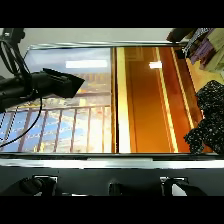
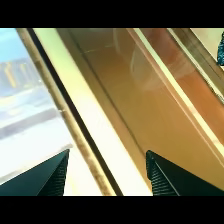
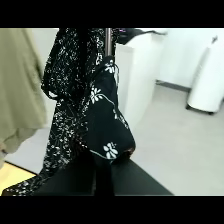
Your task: Fold the clothes and pants, and hang the long-sleeved shirts on hangers.
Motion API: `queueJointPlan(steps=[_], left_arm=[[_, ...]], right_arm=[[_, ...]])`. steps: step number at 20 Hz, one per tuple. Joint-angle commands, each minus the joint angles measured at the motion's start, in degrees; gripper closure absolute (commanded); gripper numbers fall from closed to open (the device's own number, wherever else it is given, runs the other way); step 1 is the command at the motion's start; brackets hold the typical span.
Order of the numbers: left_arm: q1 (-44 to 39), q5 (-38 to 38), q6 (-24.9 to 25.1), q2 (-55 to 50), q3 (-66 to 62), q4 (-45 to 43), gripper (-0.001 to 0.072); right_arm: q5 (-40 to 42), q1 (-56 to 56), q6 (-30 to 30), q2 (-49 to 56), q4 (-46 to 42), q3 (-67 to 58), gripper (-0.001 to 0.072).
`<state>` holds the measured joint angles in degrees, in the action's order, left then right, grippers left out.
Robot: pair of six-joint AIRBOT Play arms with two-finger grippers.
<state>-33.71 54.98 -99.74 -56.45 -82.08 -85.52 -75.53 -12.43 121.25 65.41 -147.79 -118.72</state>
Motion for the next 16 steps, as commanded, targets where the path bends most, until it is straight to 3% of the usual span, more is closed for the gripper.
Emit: queueJointPlan(steps=[1, 4, 13, 16], left_arm=[[0.02, 0.00, 0.04, -0.24, -0.02, 0.00, 0.0160], [0.02, 0.00, 0.04, -0.28, -0.02, 0.00, 0.0160], [0.04, 0.02, 0.04, -0.37, -0.02, 0.00, 0.0160], [0.02, 0.04, 0.04, -0.92, -0.02, 0.00, 0.0160]], right_arm=[[2.01, -12.17, 0.94, 0.20, 8.26, -0.13, 0.0692], [5.31, -18.71, 2.01, 0.20, 10.93, -0.13, 0.0692], [15.52, -30.10, 15.43, 2.19, 11.50, -0.11, 0.0692], [18.67, -32.87, 16.61, 3.54, 12.41, -0.11, 0.0692]])
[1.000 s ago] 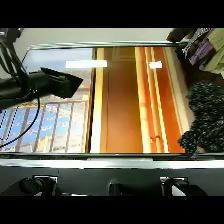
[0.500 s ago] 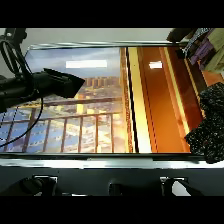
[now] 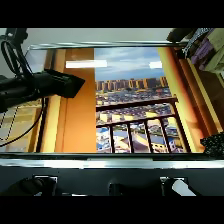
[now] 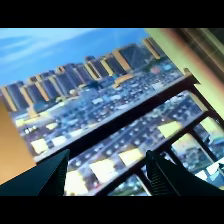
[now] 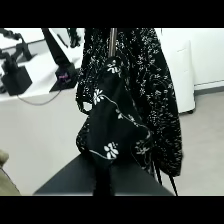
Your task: Fold the clothes and pants, and hang the long-sleeved shirts on hangers.
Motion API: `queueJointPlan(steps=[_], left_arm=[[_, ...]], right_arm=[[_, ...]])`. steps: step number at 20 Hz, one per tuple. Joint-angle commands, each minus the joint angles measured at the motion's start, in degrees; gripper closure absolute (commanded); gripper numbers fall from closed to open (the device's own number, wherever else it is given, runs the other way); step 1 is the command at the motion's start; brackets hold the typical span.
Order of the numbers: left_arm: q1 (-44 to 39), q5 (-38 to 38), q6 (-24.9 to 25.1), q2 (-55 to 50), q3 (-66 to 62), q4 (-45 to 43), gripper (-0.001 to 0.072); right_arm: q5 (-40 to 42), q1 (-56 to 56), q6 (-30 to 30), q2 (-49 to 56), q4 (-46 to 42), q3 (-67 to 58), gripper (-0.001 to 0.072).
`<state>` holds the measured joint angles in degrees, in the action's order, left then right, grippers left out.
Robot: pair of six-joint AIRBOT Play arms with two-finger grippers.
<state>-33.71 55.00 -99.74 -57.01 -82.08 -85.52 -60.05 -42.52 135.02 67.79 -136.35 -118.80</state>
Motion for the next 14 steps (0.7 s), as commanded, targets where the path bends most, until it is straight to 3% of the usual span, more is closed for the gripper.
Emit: queueJointPlan(steps=[1, 6, 14], left_arm=[[0.02, 0.00, 0.02, -0.66, -0.02, 0.00, 0.0160], [0.02, 0.02, 0.02, -2.27, -0.02, 0.00, 0.0160], [-0.02, 0.00, -2.95, -3.30, -0.02, 0.00, 0.0160]], right_arm=[[3.54, -3.85, 3.26, 1.81, 1.29, -0.02, 0.0692], [10.05, -10.45, 8.72, 3.80, 2.43, -0.04, 0.0692], [15.39, -17.81, 9.88, 5.84, 6.58, -0.02, 0.0691]])
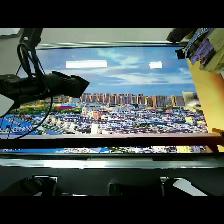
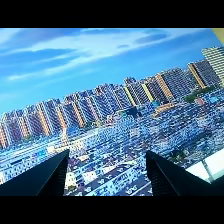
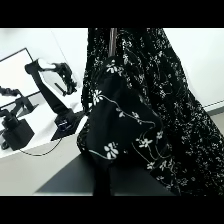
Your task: Fold the clothes and pants, and hang the long-sleeved shirts on hangers.
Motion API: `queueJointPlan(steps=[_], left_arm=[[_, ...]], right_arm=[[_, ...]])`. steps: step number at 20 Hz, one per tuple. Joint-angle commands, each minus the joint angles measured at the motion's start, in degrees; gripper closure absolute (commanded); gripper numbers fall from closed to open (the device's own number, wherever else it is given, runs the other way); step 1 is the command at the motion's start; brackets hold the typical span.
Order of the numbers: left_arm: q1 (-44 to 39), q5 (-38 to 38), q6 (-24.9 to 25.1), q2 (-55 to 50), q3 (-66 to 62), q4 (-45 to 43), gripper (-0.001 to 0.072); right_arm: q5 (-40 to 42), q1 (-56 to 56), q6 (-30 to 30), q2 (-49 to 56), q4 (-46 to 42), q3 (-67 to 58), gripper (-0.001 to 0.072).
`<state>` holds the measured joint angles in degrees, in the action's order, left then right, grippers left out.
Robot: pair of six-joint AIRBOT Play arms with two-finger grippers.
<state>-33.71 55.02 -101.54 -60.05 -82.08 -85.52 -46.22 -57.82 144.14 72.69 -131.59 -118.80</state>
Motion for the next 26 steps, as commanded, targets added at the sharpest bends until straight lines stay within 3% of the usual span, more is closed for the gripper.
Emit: queueJointPlan(steps=[1, 8, 9, 10, 11, 14, 16, 19, 26], left_arm=[[-0.02, -0.02, -1.14, -0.28, -0.02, 0.00, 0.0160], [-0.02, -0.02, -2.38, -0.26, -0.02, -0.02, 0.0159], [-0.02, -0.02, -2.69, -0.26, -0.02, -0.02, 0.0159], [-0.02, -0.02, -2.69, -0.26, -0.02, -0.02, 0.0159], [-0.04, -0.02, -2.69, -0.26, -0.04, -0.02, 0.0159], [-0.02, -0.02, -2.67, -0.26, -0.04, -0.02, 0.0159], [0.02, -0.02, -2.64, -0.26, -0.04, -0.02, 0.0159], [0.04, -0.02, -2.64, -0.26, -0.04, -0.07, 0.0159], [0.46, -0.02, -2.84, 1.62, -0.04, -4.22, 0.0158]], right_arm=[[1.55, -3.52, 0.63, 1.20, 3.69, -0.02, 0.0691], [1.11, -4.90, -5.20, 0.98, 11.41, 0.50, 0.0670], [1.07, -4.90, -6.49, 0.85, 12.61, 0.50, 0.0553], [0.81, -4.90, -7.26, 0.63, 13.60, 0.50, 0.0379], [0.07, -4.90, -7.23, 0.33, 14.16, 0.50, 0.0280], [-2.05, -4.90, -7.30, -1.84, 13.88, 0.50, 0.0273], [-2.08, -4.90, -9.38, -4.22, 13.77, 0.50, 0.0187], [-2.14, -4.90, -11.41, -8.83, 13.44, 0.50, 0.0148], [-3.06, -4.17, -14.34, -21.14, 16.85, 0.50, 0.0156]])
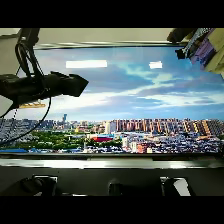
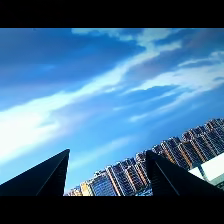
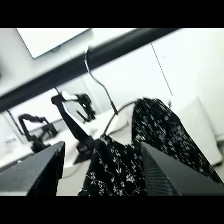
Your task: Fold the clothes and pants, and hang the long-sleeved shirts on hangers.
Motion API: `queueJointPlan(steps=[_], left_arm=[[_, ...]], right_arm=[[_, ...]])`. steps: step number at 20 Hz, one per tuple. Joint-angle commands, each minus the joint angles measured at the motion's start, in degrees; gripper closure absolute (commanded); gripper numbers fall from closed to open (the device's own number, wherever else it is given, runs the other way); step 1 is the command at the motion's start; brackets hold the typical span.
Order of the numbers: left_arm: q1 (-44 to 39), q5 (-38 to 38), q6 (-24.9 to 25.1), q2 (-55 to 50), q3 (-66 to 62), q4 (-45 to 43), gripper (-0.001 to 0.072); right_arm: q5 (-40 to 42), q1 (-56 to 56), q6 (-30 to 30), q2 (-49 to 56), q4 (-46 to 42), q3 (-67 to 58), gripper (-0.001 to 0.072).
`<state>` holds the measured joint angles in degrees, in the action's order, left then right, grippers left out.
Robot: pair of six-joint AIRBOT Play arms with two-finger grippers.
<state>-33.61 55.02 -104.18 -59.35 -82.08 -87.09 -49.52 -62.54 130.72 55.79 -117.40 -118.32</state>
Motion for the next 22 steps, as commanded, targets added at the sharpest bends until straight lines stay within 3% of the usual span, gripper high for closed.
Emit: queueJointPlan(steps=[1, 3, 4, 6, 7, 9, 11, 13, 16, 22], left_arm=[[1.11, -0.02, -1.44, 1.31, -0.04, -3.15, 0.0159], [3.17, -0.02, -3.08, 1.75, -0.04, -3.15, 0.0166], [4.26, 0.00, -3.45, 1.92, -0.04, -3.13, 0.0222], [5.97, 0.11, -3.41, 2.27, -0.04, -3.15, 0.0532], [6.73, 0.46, -3.39, 2.56, -0.04, -3.15, 0.0660], [8.26, 2.10, -3.13, 3.23, -0.04, -3.15, 0.0687], [10.25, 5.70, -1.62, 4.07, -0.02, -3.17, 0.0687], [12.55, 9.81, -0.57, 4.68, -0.02, -3.15, 0.0687], [15.32, 12.11, 6.49, 6.60, 2.49, -3.15, 0.0688], [20.20, 12.11, 11.82, 10.71, 12.98, -3.17, 0.0686]], right_arm=[[1.20, 1.64, -1.03, -5.05, 7.30, 0.02, 0.0189], [2.10, 4.79, -7.02, -4.85, 24.85, 0.02, 0.0291], [1.70, 6.73, -12.35, -3.91, 36.37, 0.02, 0.0298], [-0.79, 13.29, -22.58, -0.26, 57.77, 0.02, 0.0310], [-2.71, 17.84, -25.27, 1.88, 62.27, 0.02, 0.0315], [-8.26, 29.59, -27.58, 6.69, 59.95, 0.02, 0.0320], [-15.17, 41.81, -28.39, 11.58, 49.46, 0.04, 0.0382], [-22.40, 51.89, -35.47, 15.17, 40.57, 1.95, 0.0686], [-34.10, 61.00, -52.33, 16.65, 37.24, 9.68, 0.0686], [-38.34, 63.56, -52.06, 9.62, 38.42, 30.16, 0.0685]])
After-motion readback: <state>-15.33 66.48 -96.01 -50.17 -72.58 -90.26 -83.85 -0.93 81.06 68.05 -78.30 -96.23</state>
